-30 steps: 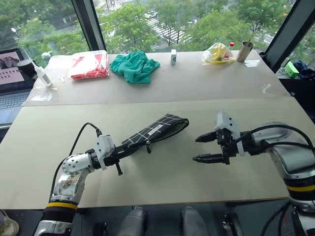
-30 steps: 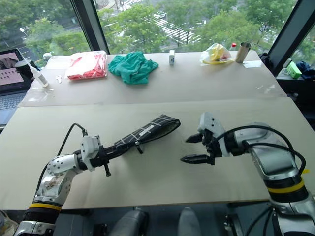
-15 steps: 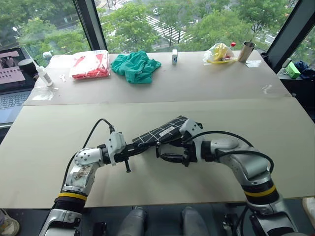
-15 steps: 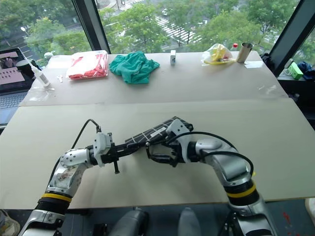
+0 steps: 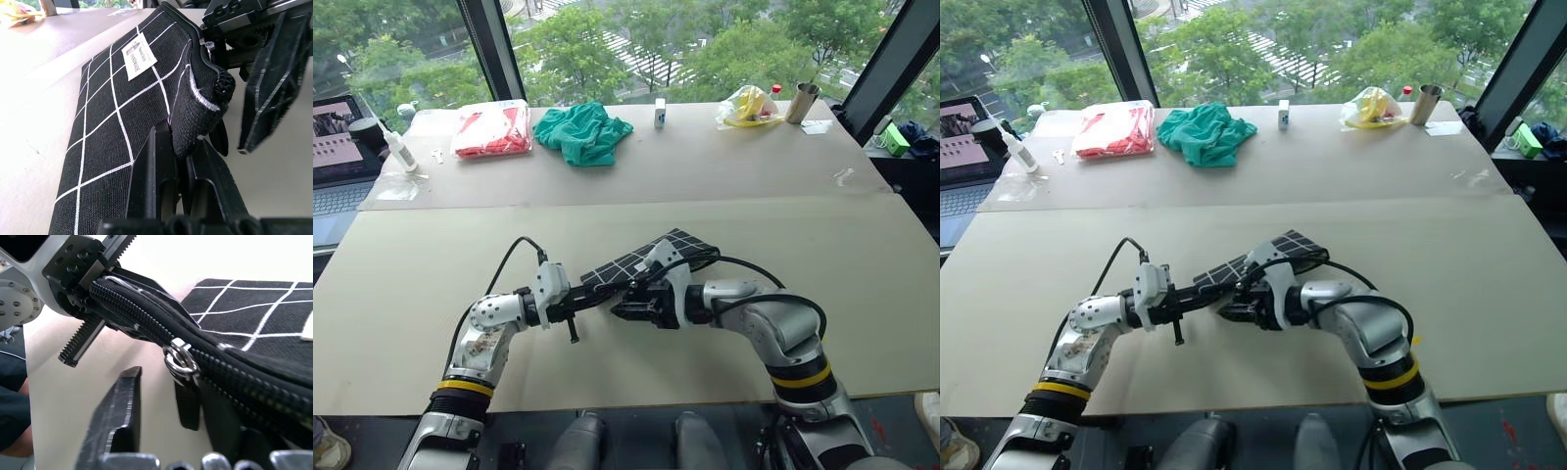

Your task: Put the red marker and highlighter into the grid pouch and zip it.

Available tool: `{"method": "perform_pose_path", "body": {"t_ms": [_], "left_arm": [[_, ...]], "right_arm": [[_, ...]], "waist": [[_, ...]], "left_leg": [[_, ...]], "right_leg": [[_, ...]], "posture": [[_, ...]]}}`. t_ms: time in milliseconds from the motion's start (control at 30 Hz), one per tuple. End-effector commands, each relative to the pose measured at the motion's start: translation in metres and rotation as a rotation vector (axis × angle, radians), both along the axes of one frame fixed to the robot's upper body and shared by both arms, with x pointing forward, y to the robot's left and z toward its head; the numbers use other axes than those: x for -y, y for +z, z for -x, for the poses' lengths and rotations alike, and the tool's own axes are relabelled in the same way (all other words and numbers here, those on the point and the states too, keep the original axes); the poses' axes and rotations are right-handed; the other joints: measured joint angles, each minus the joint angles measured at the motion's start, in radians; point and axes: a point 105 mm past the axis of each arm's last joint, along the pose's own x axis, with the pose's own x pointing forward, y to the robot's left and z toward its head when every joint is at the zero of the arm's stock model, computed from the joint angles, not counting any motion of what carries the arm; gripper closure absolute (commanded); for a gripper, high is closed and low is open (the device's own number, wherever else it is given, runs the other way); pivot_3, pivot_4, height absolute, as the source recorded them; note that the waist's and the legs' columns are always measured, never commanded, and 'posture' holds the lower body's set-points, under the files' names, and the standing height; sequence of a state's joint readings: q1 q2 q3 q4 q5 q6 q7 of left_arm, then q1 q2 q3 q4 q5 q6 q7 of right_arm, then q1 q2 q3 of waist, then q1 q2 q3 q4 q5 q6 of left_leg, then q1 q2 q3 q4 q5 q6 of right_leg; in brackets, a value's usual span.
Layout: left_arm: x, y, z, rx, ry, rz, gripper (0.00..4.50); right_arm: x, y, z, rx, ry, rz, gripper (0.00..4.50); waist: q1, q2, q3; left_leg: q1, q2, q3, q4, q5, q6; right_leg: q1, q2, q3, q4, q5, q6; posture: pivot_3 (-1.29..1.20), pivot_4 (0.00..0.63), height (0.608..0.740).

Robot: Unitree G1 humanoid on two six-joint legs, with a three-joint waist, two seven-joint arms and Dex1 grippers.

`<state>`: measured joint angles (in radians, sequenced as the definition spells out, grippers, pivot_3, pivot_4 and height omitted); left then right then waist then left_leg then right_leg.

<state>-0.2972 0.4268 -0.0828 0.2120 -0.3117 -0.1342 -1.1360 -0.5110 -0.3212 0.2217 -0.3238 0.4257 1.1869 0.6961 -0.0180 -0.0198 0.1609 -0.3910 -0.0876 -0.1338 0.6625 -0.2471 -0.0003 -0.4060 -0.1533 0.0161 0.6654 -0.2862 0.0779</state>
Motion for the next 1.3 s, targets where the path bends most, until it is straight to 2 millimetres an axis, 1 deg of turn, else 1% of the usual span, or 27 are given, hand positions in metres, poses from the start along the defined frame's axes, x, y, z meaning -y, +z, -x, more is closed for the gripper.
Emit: {"method": "perform_pose_path", "body": {"t_ms": [33, 67, 200, 300, 367, 467, 533, 567, 633, 700, 767, 867, 967, 1000, 1067, 1133, 1167, 1200, 1233, 1267, 1300], "left_arm": [[-0.001, 0.009, -0.003, 0.049, 0.006, 0.005, 4.50], [-0.001, 0.009, -0.003, 0.050, 0.008, 0.006, 4.50], [-0.002, 0.010, -0.004, 0.052, 0.017, 0.008, 4.50], [-0.003, 0.010, -0.004, 0.053, 0.024, 0.011, 4.50], [-0.004, 0.010, -0.004, 0.053, 0.028, 0.011, 4.50], [-0.007, 0.010, -0.004, 0.053, 0.037, 0.011, 4.50], [-0.008, 0.010, -0.004, 0.053, 0.038, 0.011, 4.50], [-0.010, 0.011, -0.003, 0.054, 0.040, 0.011, 4.50], [-0.012, 0.011, -0.003, 0.056, 0.041, 0.011, 4.50], [-0.014, 0.012, -0.001, 0.058, 0.041, 0.010, 4.50], [-0.017, 0.012, 0.001, 0.059, 0.040, 0.011, 4.50], [-0.021, 0.013, 0.003, 0.059, 0.041, 0.012, 4.50], [-0.024, 0.014, 0.003, 0.059, 0.045, 0.013, 4.50], [-0.025, 0.014, 0.004, 0.059, 0.046, 0.014, 4.50], [-0.026, 0.015, 0.004, 0.062, 0.047, 0.017, 4.50], [-0.025, 0.017, 0.004, 0.064, 0.041, 0.026, 4.50], [-0.024, 0.017, 0.005, 0.065, 0.035, 0.029, 4.50], [-0.024, 0.018, 0.006, 0.066, 0.030, 0.031, 4.50], [-0.023, 0.018, 0.006, 0.067, 0.024, 0.030, 4.50], [-0.023, 0.018, 0.007, 0.067, 0.021, 0.029, 4.50], [-0.022, 0.018, 0.007, 0.067, 0.018, 0.030, 4.50]], "right_arm": [[-0.003, 0.013, 0.000, 0.048, 0.027, -0.024, 4.17], [-0.002, 0.013, -0.001, 0.049, 0.027, -0.024, 4.46], [-0.001, 0.014, 0.000, 0.057, 0.034, -0.021, 4.49], [0.007, 0.022, 0.003, 0.086, 0.050, -0.016, 4.49], [0.015, 0.031, 0.009, 0.119, 0.087, -0.020, 4.49], [0.036, 0.043, 0.018, 0.171, 0.138, 0.005, 4.49], [0.053, 0.045, 0.016, 0.191, 0.127, 0.053, 4.49], [0.069, 0.042, 0.015, 0.213, 0.122, 0.120, 4.49], [0.090, 0.038, 0.014, 0.239, 0.121, 0.221, 4.49], [0.116, 0.031, 0.005, 0.268, 0.085, 0.341, 4.49], [0.138, 0.029, -0.003, 0.306, 0.058, 0.428, 4.49], [0.156, 0.030, -0.012, 0.376, 0.053, 0.504, 4.49], [0.166, 0.027, -0.013, 0.381, 0.075, 0.539, 4.49], [0.167, 0.029, -0.014, 0.381, 0.077, 0.530, 4.49], [0.162, 0.035, -0.015, 0.393, 0.085, 0.470, 4.49], [0.152, 0.045, -0.026, 0.415, 0.039, 0.381, 3.81], [0.147, 0.045, -0.025, 0.422, 0.054, 0.363, 3.65], [0.143, 0.045, -0.024, 0.419, 0.068, 0.348, 3.24], [0.138, 0.047, -0.020, 0.404, 0.080, 0.311, 2.96], [0.135, 0.048, -0.018, 0.394, 0.086, 0.286, 2.58], [0.133, 0.050, -0.015, 0.380, 0.098, 0.255, 2.33]], "waist": [[0.000, 0.000, 0.000], [0.000, 0.000, 0.000], [-0.001, 0.000, 0.000], [0.001, 0.000, 0.000], [0.001, 0.000, 0.000], [0.003, 0.000, 0.000], [0.004, 0.000, 0.000], [0.004, 0.000, 0.000], [0.007, 0.000, 0.000], [0.006, 0.000, 0.000], [0.003, 0.000, 0.000], [-0.003, 0.000, 0.000], [-0.001, 0.000, 0.000], [0.000, -0.001, 0.000], [0.003, -0.001, 0.000], [0.002, -0.001, 0.001], [0.000, -0.001, 0.001], [0.000, -0.001, 0.001], [0.001, -0.001, 0.001], [0.003, -0.001, 0.001], [0.003, -0.001, 0.001]], "left_leg": [[0.000, 0.000, 0.000, 0.000, 0.000, 0.000], [0.000, 0.000, 0.000, 0.000, 0.000, 0.000], [0.000, 0.000, 0.000, 0.000, 0.000, 0.000], [0.000, 0.000, 0.000, 0.000, 0.000, 0.000], [0.000, 0.000, 0.000, 0.000, 0.000, 0.000], [0.000, 0.000, 0.000, 0.000, 0.000, 0.000], [0.000, 0.000, 0.000, 0.000, 0.000, 0.001], [0.000, 0.000, 0.000, 0.000, 0.000, 0.001], [-0.001, -0.001, 0.000, 0.001, 0.000, 0.001], [-0.001, 0.000, 0.001, 0.001, -0.001, 0.001], [0.000, 0.000, 0.002, 0.001, -0.001, 0.001], [0.000, 0.001, 0.002, 0.001, -0.001, 0.001], [0.000, 0.001, 0.002, 0.001, -0.001, 0.001], [0.000, 0.001, 0.002, 0.001, -0.001, 0.001], [0.000, 0.000, 0.002, 0.001, -0.001, 0.001], [0.000, 0.000, 0.002, 0.001, -0.001, 0.001], [0.000, 0.001, 0.002, 0.001, -0.001, 0.001], [0.000, 0.001, 0.002, 0.001, -0.001, 0.001], [0.000, 0.001, 0.002, 0.001, -0.001, 0.001], [0.000, 0.001, 0.002, 0.001, -0.001, 0.001], [0.000, 0.001, 0.001, 0.001, -0.001, 0.001]], "right_leg": [[0.000, 0.000, 0.000, 0.000, 0.000, 0.000], [0.000, 0.000, 0.000, 0.000, 0.000, 0.000], [0.000, 0.000, 0.000, 0.000, 0.000, 0.000], [0.000, 0.000, 0.000, 0.000, 0.000, 0.000], [0.000, 0.000, 0.000, 0.000, 0.000, 0.000], [0.000, 0.000, 0.000, 0.000, 0.000, 0.000], [0.001, 0.000, 0.000, -0.001, 0.000, 0.000], [0.001, 0.000, 0.000, -0.001, 0.000, 0.000], [0.001, 0.000, -0.001, -0.001, 0.000, 0.000], [0.002, 0.000, -0.001, -0.002, 0.000, 0.000], [0.002, 0.000, -0.001, -0.001, 0.000, 0.000], [0.001, 0.000, -0.001, -0.001, 0.000, 0.000], [0.001, 0.000, -0.001, -0.001, 0.000, 0.000], [0.001, 0.000, -0.001, -0.001, 0.000, 0.000], [0.002, 0.000, -0.001, -0.002, 0.000, 0.000], [0.002, 0.000, 0.000, -0.002, 0.000, 0.000], [0.002, 0.000, 0.000, -0.002, 0.000, 0.000], [0.002, 0.000, 0.000, -0.001, 0.000, 0.000], [0.002, 0.000, 0.000, -0.001, 0.000, 0.000], [0.002, 0.000, 0.000, -0.001, 0.000, 0.000], [0.002, 0.000, -0.001, -0.001, 0.000, 0.000]], "posture": [[0.00, 0.150, 0.740], [0.00, 0.150, 0.740], [0.00, 0.150, 0.740], [0.00, 0.150, 0.740], [0.00, 0.150, 0.740], [0.00, 0.150, 0.740], [0.00, 0.150, 0.740], [0.00, 0.150, 0.740], [0.00, 0.150, 0.740], [0.00, 0.150, 0.740], [0.00, 0.150, 0.740], [0.00, 0.150, 0.740], [0.00, 0.150, 0.740], [0.00, 0.150, 0.740], [0.00, 0.150, 0.740], [0.00, 0.150, 0.740], [0.00, 0.150, 0.740], [0.00, 0.150, 0.740], [0.00, 0.150, 0.740], [0.00, 0.150, 0.740], [0.00, 0.150, 0.740]]}}
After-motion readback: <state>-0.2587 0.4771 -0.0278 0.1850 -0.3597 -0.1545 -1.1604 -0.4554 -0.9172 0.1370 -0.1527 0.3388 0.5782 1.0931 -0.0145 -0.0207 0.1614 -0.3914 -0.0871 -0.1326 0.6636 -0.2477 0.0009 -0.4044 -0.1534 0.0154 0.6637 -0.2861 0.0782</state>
